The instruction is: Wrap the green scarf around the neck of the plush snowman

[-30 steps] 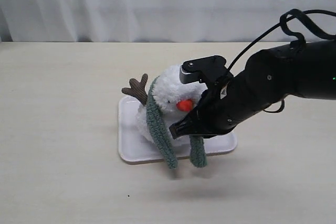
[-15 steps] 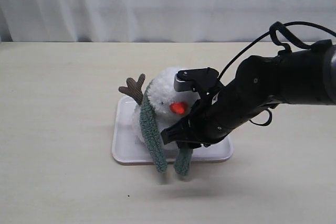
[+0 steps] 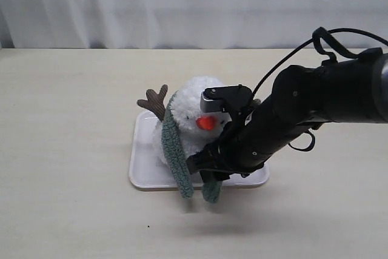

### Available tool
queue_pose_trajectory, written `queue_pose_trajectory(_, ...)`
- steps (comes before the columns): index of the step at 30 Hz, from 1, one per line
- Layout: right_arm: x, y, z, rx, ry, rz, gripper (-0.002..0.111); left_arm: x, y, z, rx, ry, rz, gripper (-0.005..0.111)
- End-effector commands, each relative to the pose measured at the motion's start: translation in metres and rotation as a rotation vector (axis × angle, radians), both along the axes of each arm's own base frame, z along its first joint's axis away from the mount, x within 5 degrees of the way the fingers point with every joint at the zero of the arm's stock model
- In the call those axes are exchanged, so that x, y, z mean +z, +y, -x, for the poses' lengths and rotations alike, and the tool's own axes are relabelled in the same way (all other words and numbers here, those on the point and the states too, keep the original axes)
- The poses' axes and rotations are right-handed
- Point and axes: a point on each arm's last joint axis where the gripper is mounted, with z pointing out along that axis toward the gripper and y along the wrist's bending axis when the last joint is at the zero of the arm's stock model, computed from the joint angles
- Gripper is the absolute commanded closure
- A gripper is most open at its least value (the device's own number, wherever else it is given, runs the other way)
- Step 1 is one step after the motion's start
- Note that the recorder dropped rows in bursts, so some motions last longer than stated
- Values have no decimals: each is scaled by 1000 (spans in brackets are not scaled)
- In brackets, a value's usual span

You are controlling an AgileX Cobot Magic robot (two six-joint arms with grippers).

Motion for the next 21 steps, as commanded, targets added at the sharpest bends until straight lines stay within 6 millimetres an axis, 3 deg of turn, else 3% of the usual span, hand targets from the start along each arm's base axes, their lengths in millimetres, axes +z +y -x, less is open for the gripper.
queue_pose_trajectory(1, -5, -2, 5, 15, 25, 11, 61, 0, 0, 0, 1, -10, 0, 107)
queue_pose_trajectory(10, -15, -7, 18, 32, 76, 11, 61, 0, 0, 0, 1, -10, 0, 107)
queue_pose_trajectory(21, -14, -6, 41, 124, 135, -108, 61, 0, 0, 0, 1, -10, 0, 107)
